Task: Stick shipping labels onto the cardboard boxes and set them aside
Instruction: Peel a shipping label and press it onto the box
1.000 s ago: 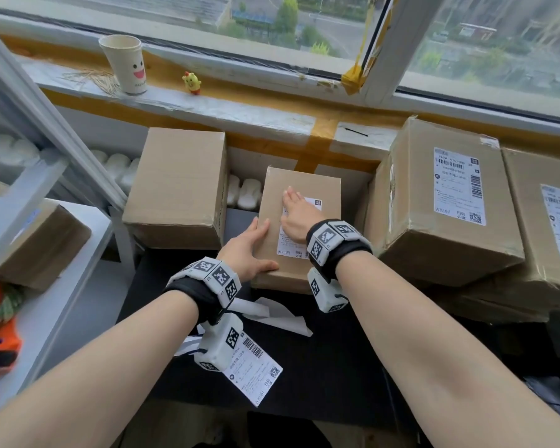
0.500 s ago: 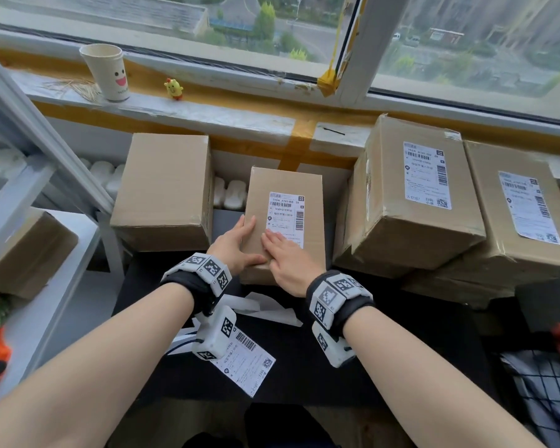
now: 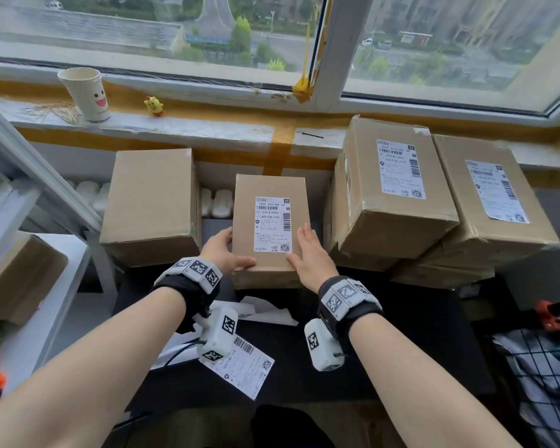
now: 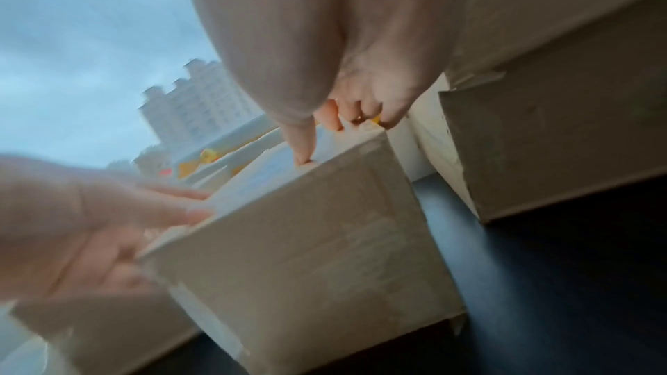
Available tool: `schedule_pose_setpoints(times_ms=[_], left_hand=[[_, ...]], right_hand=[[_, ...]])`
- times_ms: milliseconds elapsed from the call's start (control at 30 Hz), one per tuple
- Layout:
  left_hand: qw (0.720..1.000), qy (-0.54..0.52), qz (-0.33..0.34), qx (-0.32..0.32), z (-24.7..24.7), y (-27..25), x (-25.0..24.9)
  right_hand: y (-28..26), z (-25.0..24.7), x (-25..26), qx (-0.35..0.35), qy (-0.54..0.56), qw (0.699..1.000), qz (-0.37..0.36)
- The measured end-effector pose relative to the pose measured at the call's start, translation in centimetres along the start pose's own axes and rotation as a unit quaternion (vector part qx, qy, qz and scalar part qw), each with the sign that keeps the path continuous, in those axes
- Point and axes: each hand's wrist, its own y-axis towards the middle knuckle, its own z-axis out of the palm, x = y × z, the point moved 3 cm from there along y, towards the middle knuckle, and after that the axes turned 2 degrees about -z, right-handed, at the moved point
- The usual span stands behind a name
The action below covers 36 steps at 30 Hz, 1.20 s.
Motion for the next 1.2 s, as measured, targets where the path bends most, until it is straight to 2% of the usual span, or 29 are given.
schedule_pose_setpoints(times_ms=[167,267,433,633,900,1033,1200], left_hand=[[0.996,-0.089,-0.026,-0.005,-0.5,0.3,0.9],[0.992,-0.121,-0.02,-0.006,-0.5,0.4,1.0],[0.974,-0.224,-0.018,0.029,-1.1,-0.2,0.4],[0.97,-0.238,0.03,0.027,-2.6,-3.1,-0.9],[0.961,-0.273,0.032,0.036,-5.0,-8.7,1.2],[0.959,-0.271,0.051,0.071,-4.7,-11.9,2.1],[0.962,-0.241,0.048,0.117,-2.1,-14.9,3.6]], right_hand=[[0.6,-0.4,-1.1,-0.045,0.162,0.982,0.082],[0.4,-0.6,-1.5,-0.057,0.227,0.969,0.076],[-1.4,-1.7,-1.5,-0.073,0.378,0.921,0.063],[-4.3,-2.9,-0.4,-0.098,0.43,0.897,0.019],[-10.7,-1.0,1.7,-0.113,0.455,0.883,-0.011],[-14.6,1.0,0.8,-0.144,0.49,0.86,-0.01],[-19.7,2.8,-1.3,-0.145,0.524,0.839,0.019]])
